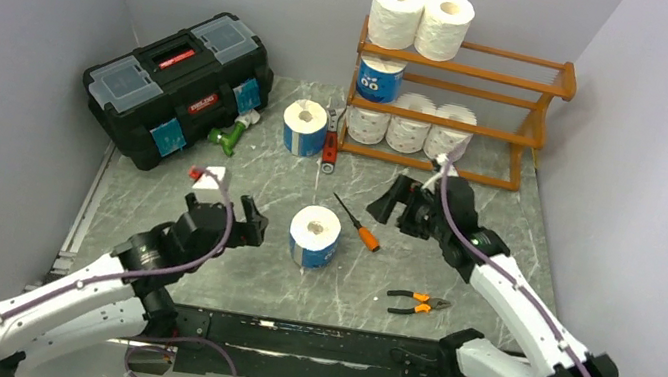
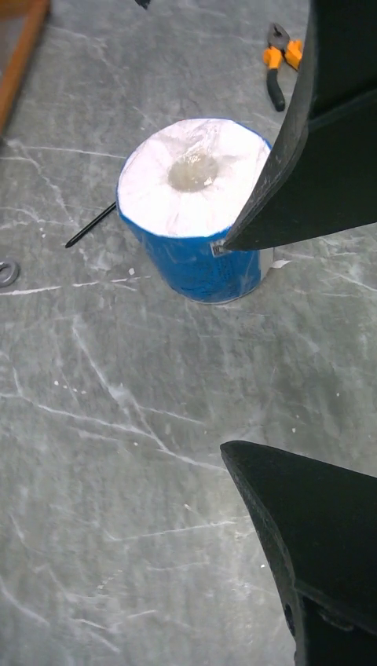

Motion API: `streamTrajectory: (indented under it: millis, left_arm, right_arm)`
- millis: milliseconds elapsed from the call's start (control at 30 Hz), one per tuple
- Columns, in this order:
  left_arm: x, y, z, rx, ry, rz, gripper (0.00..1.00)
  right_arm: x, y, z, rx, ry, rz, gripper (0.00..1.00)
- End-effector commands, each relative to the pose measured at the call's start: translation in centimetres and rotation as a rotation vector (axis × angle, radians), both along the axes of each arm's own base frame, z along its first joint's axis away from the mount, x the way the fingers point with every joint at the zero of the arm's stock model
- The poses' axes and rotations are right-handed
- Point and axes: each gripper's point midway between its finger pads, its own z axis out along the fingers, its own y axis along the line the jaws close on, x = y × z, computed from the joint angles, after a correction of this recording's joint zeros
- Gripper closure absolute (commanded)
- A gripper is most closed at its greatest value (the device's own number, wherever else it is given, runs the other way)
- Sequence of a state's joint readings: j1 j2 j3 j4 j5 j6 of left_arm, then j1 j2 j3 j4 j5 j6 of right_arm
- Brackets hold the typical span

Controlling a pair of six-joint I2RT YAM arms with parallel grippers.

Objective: Place and organize the paper towels onto the shelf
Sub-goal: Adjust the paper towel at the center of the board, then pick up the paper towel from the center of the board.

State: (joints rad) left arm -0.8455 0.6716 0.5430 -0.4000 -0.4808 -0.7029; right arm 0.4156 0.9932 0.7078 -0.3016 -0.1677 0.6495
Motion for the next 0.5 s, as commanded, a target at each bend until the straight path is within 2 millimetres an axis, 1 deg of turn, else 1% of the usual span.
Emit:
streamTrajectory:
  millis: [0, 67, 200, 233, 333, 467]
  left_arm:
    - [0.3, 1.5, 0.1, -0.212, -0.065, 0.161, 0.04]
    - [0.0, 2.3, -0.4, -0.249, -0.067, 0.196, 0.05]
    - [-0.5, 3.5, -1.4, -0.259, -0.061, 0.241, 0.05]
    - [-0.6, 3.7, -1.5, -0.258, -0.057, 0.25, 0.05]
    - [-0.9, 4.1, -2.3, -0.25, -0.041, 0.266, 0.06]
    - [-1.1, 4.1, -3.1, -0.255, -0.027, 0.263, 0.06]
  right_arm:
    - [0.0, 3.4, 0.9, -0.093, 0.019, 0.104, 0.07]
    - [0.0, 5.1, 0.2, -0.131, 0.041, 0.136, 0.07]
    - [-0.4, 7.9, -1.9, -0.176, 0.108, 0.206, 0.11]
    - [-0.5, 8.5, -2.1, -0.18, 0.115, 0.226, 0.12]
    - [-0.7, 10.1, -2.3, -0.187, 0.116, 0.264, 0.14]
    - [-0.5, 11.0, -2.5, -0.217, 0.118, 0.278, 0.14]
